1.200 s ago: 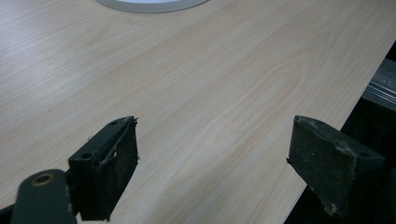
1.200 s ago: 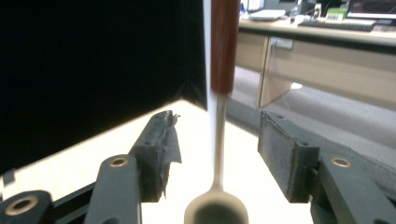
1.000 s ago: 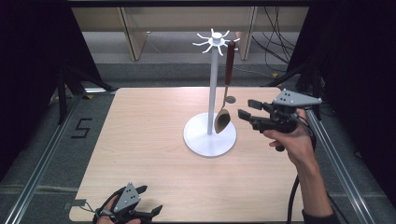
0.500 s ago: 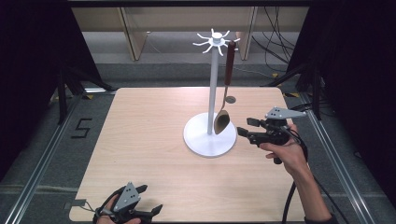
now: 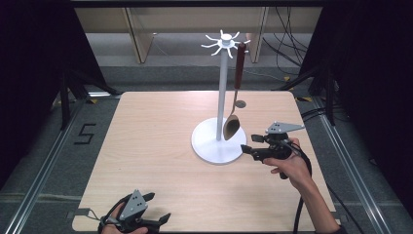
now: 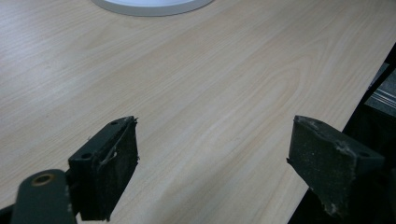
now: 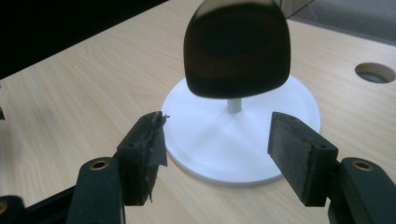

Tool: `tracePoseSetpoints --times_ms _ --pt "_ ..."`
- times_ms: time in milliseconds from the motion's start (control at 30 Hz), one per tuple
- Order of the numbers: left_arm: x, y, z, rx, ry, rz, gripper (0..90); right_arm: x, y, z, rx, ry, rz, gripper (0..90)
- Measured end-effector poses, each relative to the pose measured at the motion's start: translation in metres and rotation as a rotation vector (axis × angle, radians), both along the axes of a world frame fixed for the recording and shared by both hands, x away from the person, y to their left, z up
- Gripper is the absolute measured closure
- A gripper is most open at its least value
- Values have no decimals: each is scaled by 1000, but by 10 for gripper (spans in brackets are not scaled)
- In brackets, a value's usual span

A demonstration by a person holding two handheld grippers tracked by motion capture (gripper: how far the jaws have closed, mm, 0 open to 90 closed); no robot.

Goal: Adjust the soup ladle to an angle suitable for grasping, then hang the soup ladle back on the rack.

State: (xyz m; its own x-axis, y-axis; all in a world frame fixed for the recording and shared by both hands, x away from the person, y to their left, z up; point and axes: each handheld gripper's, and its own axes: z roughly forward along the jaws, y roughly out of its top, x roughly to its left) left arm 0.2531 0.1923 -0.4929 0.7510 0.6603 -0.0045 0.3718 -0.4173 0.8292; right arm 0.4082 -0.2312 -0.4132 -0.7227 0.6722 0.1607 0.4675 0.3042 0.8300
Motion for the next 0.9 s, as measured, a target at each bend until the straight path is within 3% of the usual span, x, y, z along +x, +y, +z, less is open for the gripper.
tracePoseSetpoints --times_ms 67,100,133,200,233,267,367,667,700,767,800,867,900 --pt "-3 -1 0 -18 28 20 151 -1 2 -4 -6 0 -9 367" --pt "-4 0 0 -10 24 23 151 0 1 -5 -27 -18 8 366" --pt "-5 0 0 -15 24 24 151 -2 3 -6 -20 14 0 366" --pt "-5 0 -1 -21 26 22 151 -1 3 -8 -23 -2 14 365" --pt "-5 1 0 -21 26 24 151 -5 6 -9 -34 21 8 360" --pt "-4 1 0 -10 7 8 151 -5 6 -11 -42 9 25 360" --pt "-5 0 -1 -20 25 24 151 -5 7 -14 -43 6 38 359" --pt "-6 2 0 -26 2 21 151 -12 8 -20 -72 37 37 350" --pt "-7 2 0 -11 23 29 151 -15 9 -22 -74 44 34 348" --pt "-8 2 -1 -20 17 36 151 -16 9 -22 -71 41 37 348" --pt "-7 3 -1 -1 8 31 151 -18 9 -22 -80 39 41 348" --pt "-8 1 -1 -22 11 38 151 -22 8 -22 -73 32 53 342" --pt "-8 2 -1 -12 18 32 151 -24 8 -23 -70 22 48 340"
